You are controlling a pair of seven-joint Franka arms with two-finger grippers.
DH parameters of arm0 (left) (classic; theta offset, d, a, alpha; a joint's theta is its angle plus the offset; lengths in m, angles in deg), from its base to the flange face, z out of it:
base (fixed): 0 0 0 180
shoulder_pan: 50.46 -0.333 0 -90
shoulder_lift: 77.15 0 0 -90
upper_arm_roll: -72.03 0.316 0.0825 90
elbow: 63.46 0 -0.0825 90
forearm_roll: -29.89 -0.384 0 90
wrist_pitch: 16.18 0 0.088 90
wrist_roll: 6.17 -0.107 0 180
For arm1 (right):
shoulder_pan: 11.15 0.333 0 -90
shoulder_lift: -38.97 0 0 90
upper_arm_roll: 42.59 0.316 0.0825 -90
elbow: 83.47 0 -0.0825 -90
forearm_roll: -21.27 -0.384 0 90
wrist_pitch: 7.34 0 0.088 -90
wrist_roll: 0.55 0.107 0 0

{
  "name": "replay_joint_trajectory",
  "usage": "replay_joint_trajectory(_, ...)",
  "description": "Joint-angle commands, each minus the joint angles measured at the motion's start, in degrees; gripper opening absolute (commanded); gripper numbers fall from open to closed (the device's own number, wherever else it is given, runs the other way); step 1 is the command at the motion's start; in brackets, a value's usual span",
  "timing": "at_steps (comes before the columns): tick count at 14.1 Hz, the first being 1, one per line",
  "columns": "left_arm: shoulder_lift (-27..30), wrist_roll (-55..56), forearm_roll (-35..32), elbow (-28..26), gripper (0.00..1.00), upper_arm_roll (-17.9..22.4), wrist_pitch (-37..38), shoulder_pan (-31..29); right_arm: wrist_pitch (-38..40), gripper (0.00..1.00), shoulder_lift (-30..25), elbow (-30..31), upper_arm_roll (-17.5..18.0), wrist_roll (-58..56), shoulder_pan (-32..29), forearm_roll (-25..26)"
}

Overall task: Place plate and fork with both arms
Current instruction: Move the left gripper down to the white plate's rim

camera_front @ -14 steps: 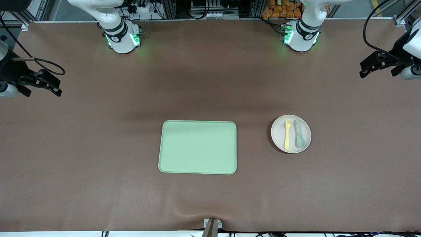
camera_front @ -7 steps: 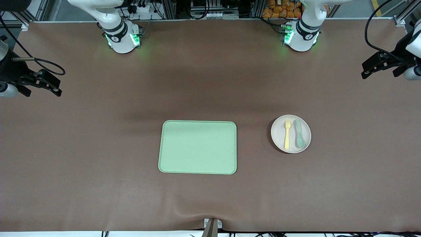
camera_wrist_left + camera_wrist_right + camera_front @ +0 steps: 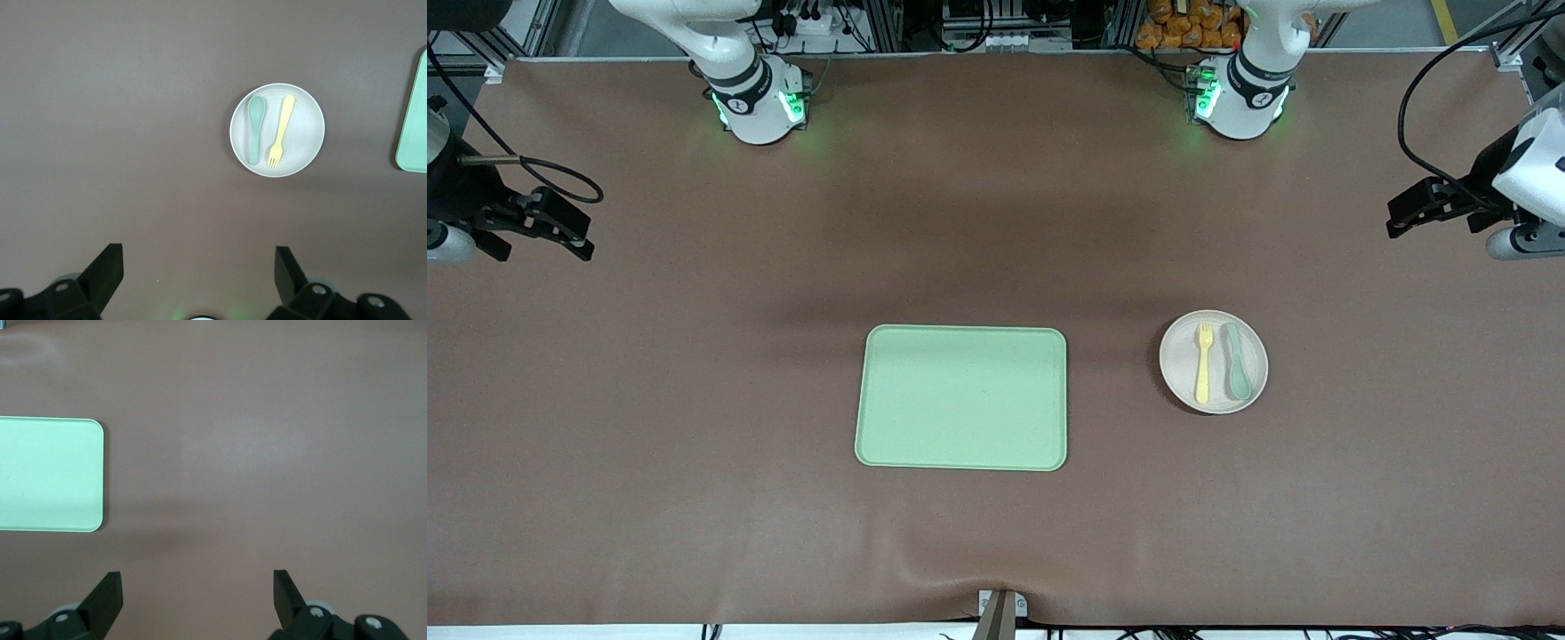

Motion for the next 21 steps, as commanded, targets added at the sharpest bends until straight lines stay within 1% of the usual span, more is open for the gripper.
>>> replay_joint_trajectory(1,-1.56,-0.33,0.55,-4.5,1.0,-0.6,-6.57,-1.86,0.51,1.0,0.52,-1.06,-0.22,-0.37,0.06,0.11)
replay_joint_trajectory(3,-2.79,-0.51,0.99,-10.73,1.0,-0.77,-14.82,-4.15,0.51,1.0,0.52,-1.06,-0.22,-0.37,0.15,0.11)
replay_joint_trajectory(5,-4.64,-0.51,3.52,-16.02,1.0,-0.77,-22.74,-5.21,0.51,1.0,0.52,-1.06,-0.22,-0.37,0.06,0.11)
replay_joint_trajectory(9,-12.54,-1.3,6.7,-20.07,1.0,-0.86,-33.73,-5.3,0.59,1.0,0.52,-1.06,-0.22,-0.46,0.06,0.11)
replay_joint_trajectory(12,-16.68,-1.39,11.6,-24.03,1.0,-1.47,-41.65,-4.95,0.51,1.0,0.52,-1.06,-0.22,-0.46,0.06,0.02)
replay_joint_trajectory(13,-17.91,-1.47,12.41,-24.91,0.94,-1.91,-43.67,-4.95,0.51,1.0,0.52,-1.06,-0.22,-0.46,0.06,0.02)
replay_joint_trajectory(15,-20.37,-1.48,12.68,-26.4,0.78,-2.27,-47.54,-4.95,0.51,1.0,0.52,-1.06,-0.22,-0.46,0.06,-0.07)
replay_joint_trajectory(16,-21.34,-1.48,12.77,-27.11,0.74,-2.53,-49.39,-4.95,0.51,1.0,0.52,-1.06,-0.22,-0.46,0.06,-0.07)
replay_joint_trajectory(19,-23.19,-1.48,12.94,-27.47,0.67,-3.5,-51.16,-5.12,0.51,1.0,0.52,-1.06,-0.22,-0.55,-0.03,-0.07)
replay_joint_trajectory(21,-24.07,-1.48,14.77,-27.47,0.63,-3.67,-51.43,-5.04,0.42,1.0,0.52,-1.06,-0.22,-0.55,-0.03,-0.07)
